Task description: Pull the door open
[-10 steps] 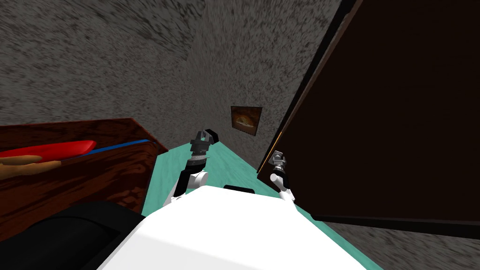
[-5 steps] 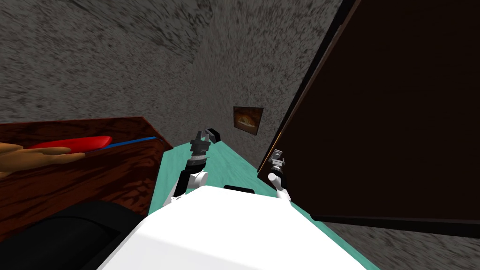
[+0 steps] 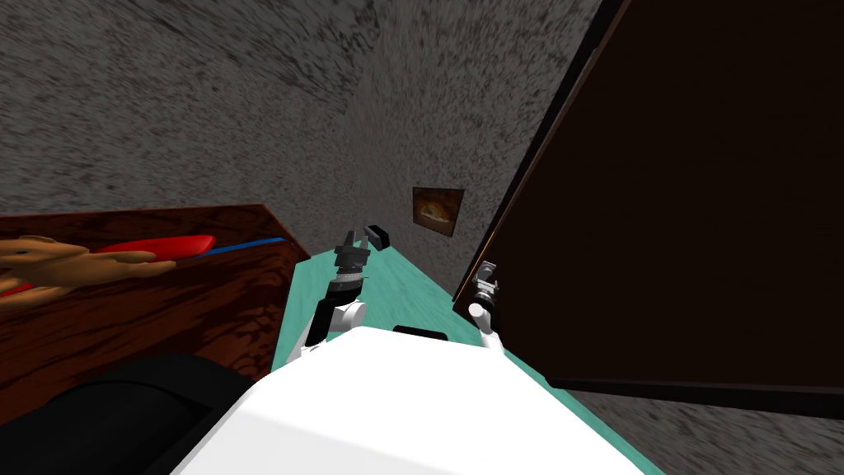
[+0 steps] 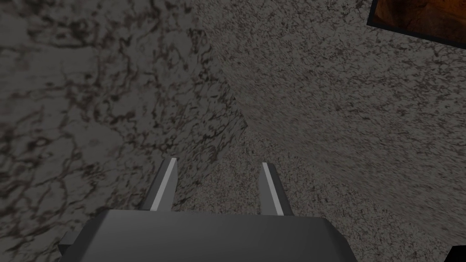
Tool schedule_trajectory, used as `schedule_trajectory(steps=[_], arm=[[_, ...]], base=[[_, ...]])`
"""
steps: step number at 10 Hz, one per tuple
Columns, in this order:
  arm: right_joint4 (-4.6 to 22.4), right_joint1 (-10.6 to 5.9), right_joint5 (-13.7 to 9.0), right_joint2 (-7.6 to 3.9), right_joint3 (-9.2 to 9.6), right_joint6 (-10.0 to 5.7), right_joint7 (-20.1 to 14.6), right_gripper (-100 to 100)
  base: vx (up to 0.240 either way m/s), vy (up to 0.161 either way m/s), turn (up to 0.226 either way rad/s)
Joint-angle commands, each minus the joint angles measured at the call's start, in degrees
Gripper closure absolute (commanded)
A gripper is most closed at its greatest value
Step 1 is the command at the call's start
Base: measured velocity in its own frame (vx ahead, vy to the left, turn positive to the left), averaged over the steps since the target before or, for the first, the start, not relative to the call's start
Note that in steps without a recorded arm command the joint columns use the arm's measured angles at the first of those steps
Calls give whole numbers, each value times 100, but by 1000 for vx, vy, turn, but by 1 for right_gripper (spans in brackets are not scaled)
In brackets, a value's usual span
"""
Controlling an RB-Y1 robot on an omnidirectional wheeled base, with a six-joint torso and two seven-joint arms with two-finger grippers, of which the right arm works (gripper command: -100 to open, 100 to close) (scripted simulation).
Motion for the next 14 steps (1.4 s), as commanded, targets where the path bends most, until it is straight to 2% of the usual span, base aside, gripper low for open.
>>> schedule_trajectory(steps=[1, 3, 4, 5, 9, 11, 12, 13, 14], arm=[[-99, 34, -211, 93, 24, 7, -222, -100], [-166, 58, -388, 173, 49, 2, -406, -100], [-151, 55, -332, 152, 43, 5, -338, -100], [-106, 88, -378, -41, 0, 17, -505, -100], [-8, 150, -451, -383, -89, 45, -796, -100], [89, 212, -524, -699, -179, 72, -1086, -100], [122, 233, -549, -804, -210, 82, -1186, -100], [152, 199, -526, -764, -172, 49, -1150, -100], [152, 199, -526, -764, -172, 49, -1150, 100]], base=[[-72, -16, 48], [-55, -18, 32], [-21, -7, 6], [60, -4, 52], [106, -1, 52], [161, -14, 80], [164, -23, 61], [66, -11, 11], [-7, -3, -26]])
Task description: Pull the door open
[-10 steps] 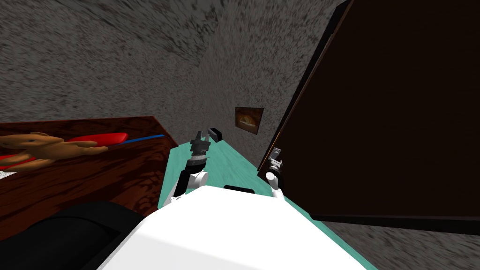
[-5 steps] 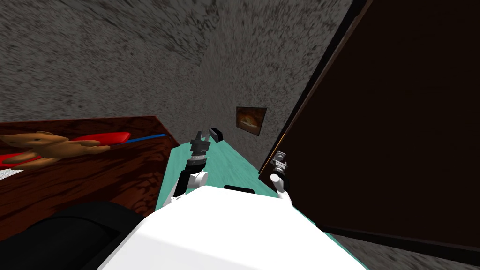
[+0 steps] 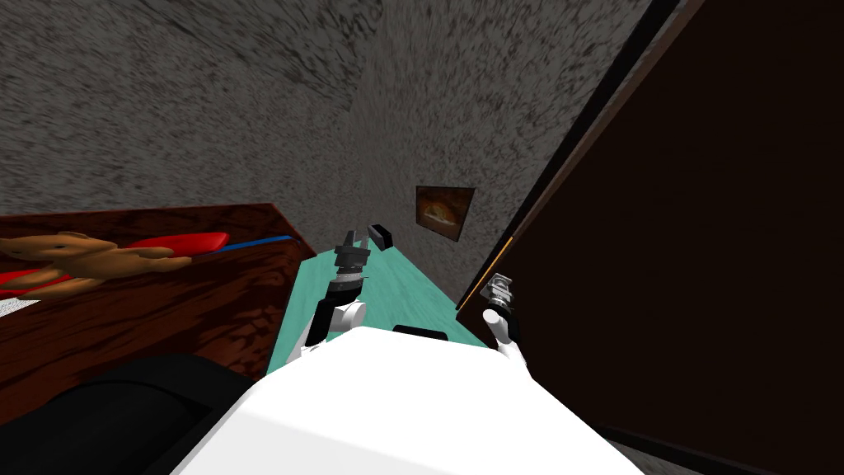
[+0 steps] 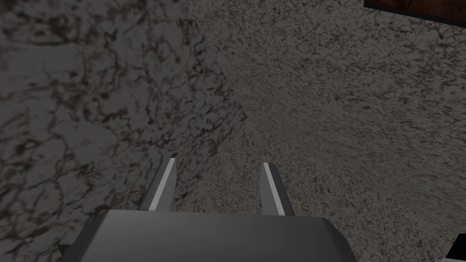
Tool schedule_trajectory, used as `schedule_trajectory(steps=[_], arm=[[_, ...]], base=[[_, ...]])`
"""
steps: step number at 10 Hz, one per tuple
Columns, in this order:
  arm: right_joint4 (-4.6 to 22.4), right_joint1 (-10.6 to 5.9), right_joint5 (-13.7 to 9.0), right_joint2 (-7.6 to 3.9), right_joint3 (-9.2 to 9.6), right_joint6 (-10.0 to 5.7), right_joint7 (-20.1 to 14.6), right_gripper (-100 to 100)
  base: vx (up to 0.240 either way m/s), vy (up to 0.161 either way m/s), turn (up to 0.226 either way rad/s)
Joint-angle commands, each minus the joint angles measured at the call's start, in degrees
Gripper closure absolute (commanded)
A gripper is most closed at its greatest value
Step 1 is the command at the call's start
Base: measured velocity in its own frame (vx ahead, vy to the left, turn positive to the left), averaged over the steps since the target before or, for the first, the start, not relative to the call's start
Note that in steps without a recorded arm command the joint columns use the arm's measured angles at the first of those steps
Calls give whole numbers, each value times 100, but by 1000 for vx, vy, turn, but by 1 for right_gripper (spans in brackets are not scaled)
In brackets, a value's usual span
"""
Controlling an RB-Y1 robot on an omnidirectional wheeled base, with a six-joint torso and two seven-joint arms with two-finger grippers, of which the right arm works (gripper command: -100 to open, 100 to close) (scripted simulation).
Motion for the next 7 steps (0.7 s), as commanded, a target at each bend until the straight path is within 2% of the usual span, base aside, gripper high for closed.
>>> schedule_trajectory(steps=[1, 5, 7], arm=[[-2, -1, 3, 13, 14, 5, 12, 100], [-2, -1, 3, 13, 14, 5, 12, 100], [-52, 71, -7, -103, 136, 50, -147, 100]], base=[[-26, -6, -11], [-9, 0, 7], [-189, -7, 132]])
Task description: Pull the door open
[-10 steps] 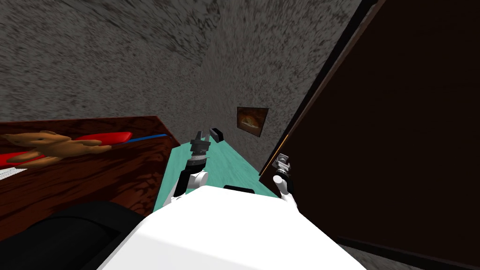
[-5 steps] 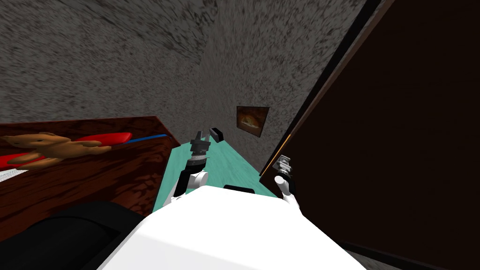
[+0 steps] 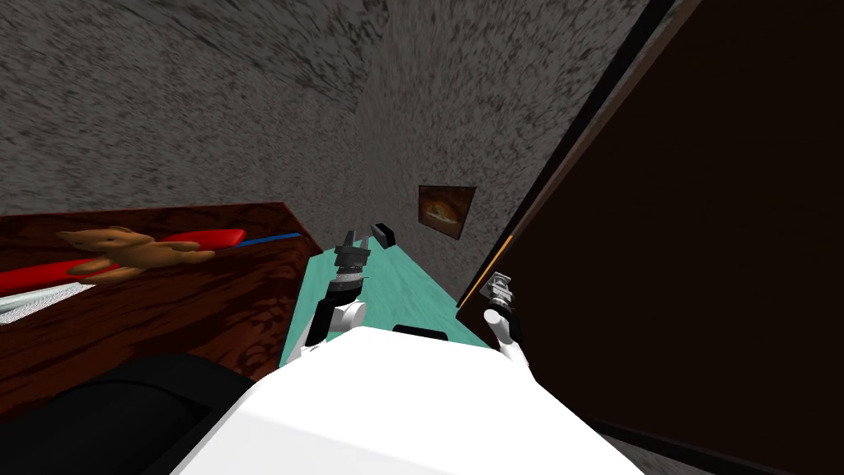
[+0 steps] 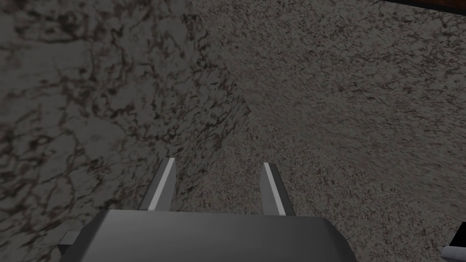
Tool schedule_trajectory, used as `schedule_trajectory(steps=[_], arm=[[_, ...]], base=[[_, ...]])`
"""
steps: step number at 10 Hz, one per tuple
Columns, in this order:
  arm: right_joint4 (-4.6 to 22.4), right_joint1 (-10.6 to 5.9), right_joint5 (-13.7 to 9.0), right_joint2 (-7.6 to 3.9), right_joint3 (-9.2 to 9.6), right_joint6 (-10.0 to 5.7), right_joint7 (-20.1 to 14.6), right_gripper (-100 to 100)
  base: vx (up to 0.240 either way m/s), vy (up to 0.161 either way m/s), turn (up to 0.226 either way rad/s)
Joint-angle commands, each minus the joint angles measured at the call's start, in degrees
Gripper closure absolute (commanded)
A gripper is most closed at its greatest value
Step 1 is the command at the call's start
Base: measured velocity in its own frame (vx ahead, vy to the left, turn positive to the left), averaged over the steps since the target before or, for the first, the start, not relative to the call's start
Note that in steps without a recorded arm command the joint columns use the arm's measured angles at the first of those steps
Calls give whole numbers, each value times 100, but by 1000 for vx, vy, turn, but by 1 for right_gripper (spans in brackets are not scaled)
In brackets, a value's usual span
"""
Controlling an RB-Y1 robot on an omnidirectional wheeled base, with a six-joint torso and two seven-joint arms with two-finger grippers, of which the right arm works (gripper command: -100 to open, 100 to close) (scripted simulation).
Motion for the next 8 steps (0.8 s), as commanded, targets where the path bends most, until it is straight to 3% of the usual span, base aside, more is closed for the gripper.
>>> schedule_trajectory(steps=[1, 6, 8], arm=[[-39, 73, -4, -36, 119, 45, -119, 100], [-224, 275, -33, -372, 505, 151, -614, 100], [-269, 325, -41, -455, 601, 177, -738, 100]], base=[[-235, 0, 131], [-252, -22, 175], [-241, -21, 119]])
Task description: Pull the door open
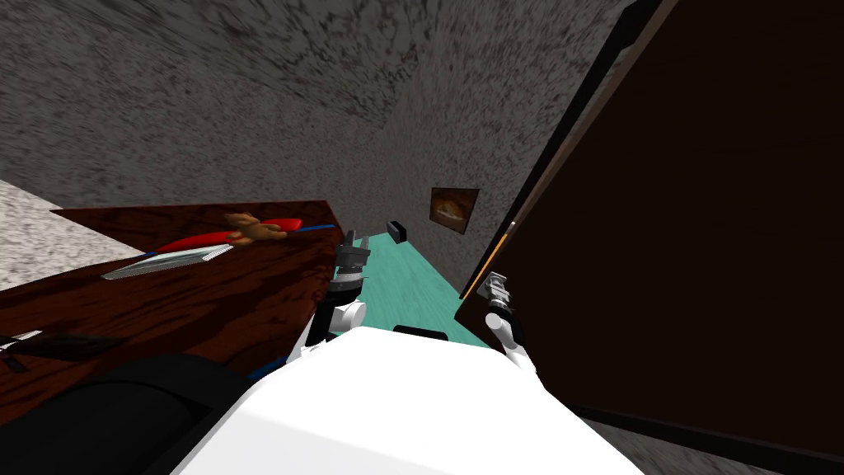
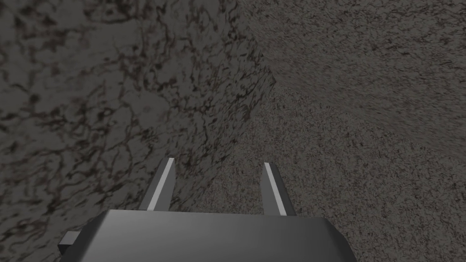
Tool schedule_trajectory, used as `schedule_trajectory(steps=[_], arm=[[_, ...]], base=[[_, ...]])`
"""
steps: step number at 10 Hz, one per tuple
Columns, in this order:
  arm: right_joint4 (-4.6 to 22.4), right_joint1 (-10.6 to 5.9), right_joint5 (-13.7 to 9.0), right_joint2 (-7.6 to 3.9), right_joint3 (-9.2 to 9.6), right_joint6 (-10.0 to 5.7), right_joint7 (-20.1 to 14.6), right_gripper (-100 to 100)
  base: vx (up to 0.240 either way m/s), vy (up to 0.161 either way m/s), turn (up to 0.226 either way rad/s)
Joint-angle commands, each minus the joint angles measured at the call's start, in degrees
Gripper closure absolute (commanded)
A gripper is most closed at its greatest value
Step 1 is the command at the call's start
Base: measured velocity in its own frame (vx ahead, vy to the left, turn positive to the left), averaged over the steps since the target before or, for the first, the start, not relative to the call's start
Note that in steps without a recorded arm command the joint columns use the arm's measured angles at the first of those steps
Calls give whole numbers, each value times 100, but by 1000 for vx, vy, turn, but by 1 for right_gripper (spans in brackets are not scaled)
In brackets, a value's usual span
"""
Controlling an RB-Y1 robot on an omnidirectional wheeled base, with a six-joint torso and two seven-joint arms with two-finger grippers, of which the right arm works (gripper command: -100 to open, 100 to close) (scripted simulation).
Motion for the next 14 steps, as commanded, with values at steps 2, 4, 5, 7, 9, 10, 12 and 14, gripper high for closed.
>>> schedule_trajectory(steps=[2, 4, 5, 7, 9, 10, 12, 14], arm=[[-28, 50, 12, -59, 113, 6, -88, 100], [-70, 88, 24, -129, 209, -4, -166, 100], [-94, 110, 30, -168, 263, -10, -210, 100], [-156, 166, 47, -269, 404, -24, -324, 100], [-210, 215, 62, -359, 527, -37, -424, 100], [-234, 237, 68, -398, 581, -43, -468, 100], [-246, 272, 74, -421, 623, -26, -490, 100], [-283, 311, 91, -503, 712, -54, -578, 100]], base=[[-117, -4, 60], [-209, -29, 121], [-250, -26, 113], [-243, -20, 130], [-246, -11, 117], [-262, -25, 127], [-118, 2, 65], [-228, -5, 116]])
